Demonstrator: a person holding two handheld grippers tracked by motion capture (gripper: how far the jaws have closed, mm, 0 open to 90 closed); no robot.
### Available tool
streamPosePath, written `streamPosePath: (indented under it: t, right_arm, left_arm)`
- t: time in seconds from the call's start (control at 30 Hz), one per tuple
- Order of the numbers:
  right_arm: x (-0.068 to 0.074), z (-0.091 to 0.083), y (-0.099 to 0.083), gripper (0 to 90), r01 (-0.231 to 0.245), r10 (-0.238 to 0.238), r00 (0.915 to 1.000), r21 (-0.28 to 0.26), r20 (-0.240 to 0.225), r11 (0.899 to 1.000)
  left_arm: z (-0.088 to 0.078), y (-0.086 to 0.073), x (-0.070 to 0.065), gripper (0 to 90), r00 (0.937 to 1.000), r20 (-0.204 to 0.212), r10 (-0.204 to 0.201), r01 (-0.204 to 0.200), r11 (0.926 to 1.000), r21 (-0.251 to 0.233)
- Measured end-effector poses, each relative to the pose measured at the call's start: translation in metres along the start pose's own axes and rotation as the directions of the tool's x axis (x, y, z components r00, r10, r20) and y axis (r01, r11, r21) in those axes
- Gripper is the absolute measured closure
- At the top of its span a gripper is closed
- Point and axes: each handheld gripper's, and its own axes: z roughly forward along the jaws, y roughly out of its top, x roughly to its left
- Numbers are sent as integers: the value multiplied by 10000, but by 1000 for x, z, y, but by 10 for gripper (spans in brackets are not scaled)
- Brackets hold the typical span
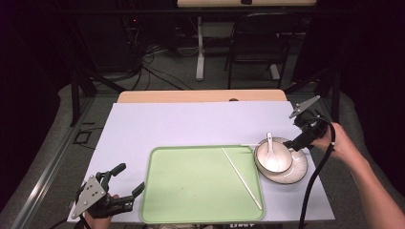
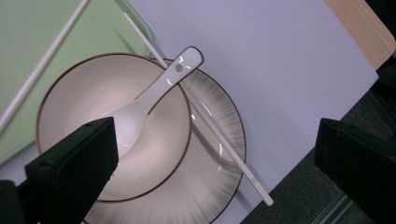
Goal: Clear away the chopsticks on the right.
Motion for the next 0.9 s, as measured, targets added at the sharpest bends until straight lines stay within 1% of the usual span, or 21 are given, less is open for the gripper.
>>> streamPosePath:
  t: [0.03,0.07,0.1,0.13,0.17,0.2,0.23,0.27,0.33,0.53,0.57,0.6,0.63,0.67,0.7,0.73,0.77,0.8,0.83,0.87,0.9]
  right_arm:
    - [0,0,0,0,0,0,10000,0,0,10000]
    - [-7,3,2,0,19,-18,10000,239,-51,9997]
    - [-10,5,3,0,85,-82,9998,207,-166,9997]
    - [-14,6,5,0,175,-167,9997,457,-177,9988]
    - [-14,6,5,0,175,-167,9997,457,-177,9988]
    - [-20,11,7,0,285,-262,9992,755,-311,9967]
    - [-20,11,7,0,285,-262,9992,755,-311,9967]
    - [-27,15,9,0,206,-176,9994,976,-308,9950]
    - [-33,20,10,0,210,-165,9990,1109,-412,9936]
    - [-42,37,11,0,277,-195,9985,1658,-505,9858]
    - [-45,40,12,0,429,-353,9983,1757,-465,9835]
    - [-45,47,12,37,278,-226,9992,1777,-315,9837]
    - [-45,50,11,146,368,-314,9990,1829,-322,9824]
    - [-46,50,13,148,428,-379,9989,2221,-260,9741]
    - [-46,50,13,148,428,-379,9989,2221,-260,9741]
    - [-47,54,13,204,547,-468,9981,2304,-396,9716]
    - [-47,54,13,204,547,-468,9981,2304,-396,9716]
    - [-46,57,13,243,792,-724,9967,2562,-361,9634]
    - [-44,60,12,265,797,-722,9966,2399,-402,9675]
    - [-42,63,11,295,846,-808,9964,2266,-261,9703]
    - [-42,63,13,314,1087,-1025,9940,2683,-372,9572]
  left_arm:
    - [0,0,0,152,10000,0,0,0,10000,0]
    - [0,0,0,152,10000,7,-1,1,10000,21]
    - [0,0,0,152,10000,7,-6,6,10000,-13]
    - [0,0,0,152,10000,7,-6,6,10000,-13]
    - [0,0,0,152,10000,3,-10,10,10000,-27]
    - [-1,0,0,152,10000,5,-20,20,10000,-41]
    - [-1,0,0,152,10000,5,-20,20,10000,-41]
    - [0,0,0,152,10000,9,-22,22,10000,-12]
    - [0,0,0,152,10000,11,-13,13,10000,-35]
    - [-1,0,0,152,10000,-6,-26,26,10000,-33]
    - [-1,0,0,152,10000,-5,-18,18,10000,-36]
    - [-1,0,0,152,10000,-2,-15,15,10000,-29]
    - [-1,0,0,152,10000,9,-7,7,10000,-28]
    - [-1,0,0,152,10000,6,-15,15,10000,-34]
    - [-1,0,0,152,10000,6,-15,15,10000,-34]
    - [0,0,0,152,10000,17,-19,19,10000,-35]
    - [0,0,0,152,10000,12,-20,21,10000,-28]
    - [0,0,0,152,10000,16,-15,15,10000,-35]
    - [0,0,0,152,10000,17,-18,18,10000,-40]
    - [0,0,0,152,10000,10,-10,10,10000,-27]
    - [0,0,0,152,10000,8,-5,5,10000,-20]
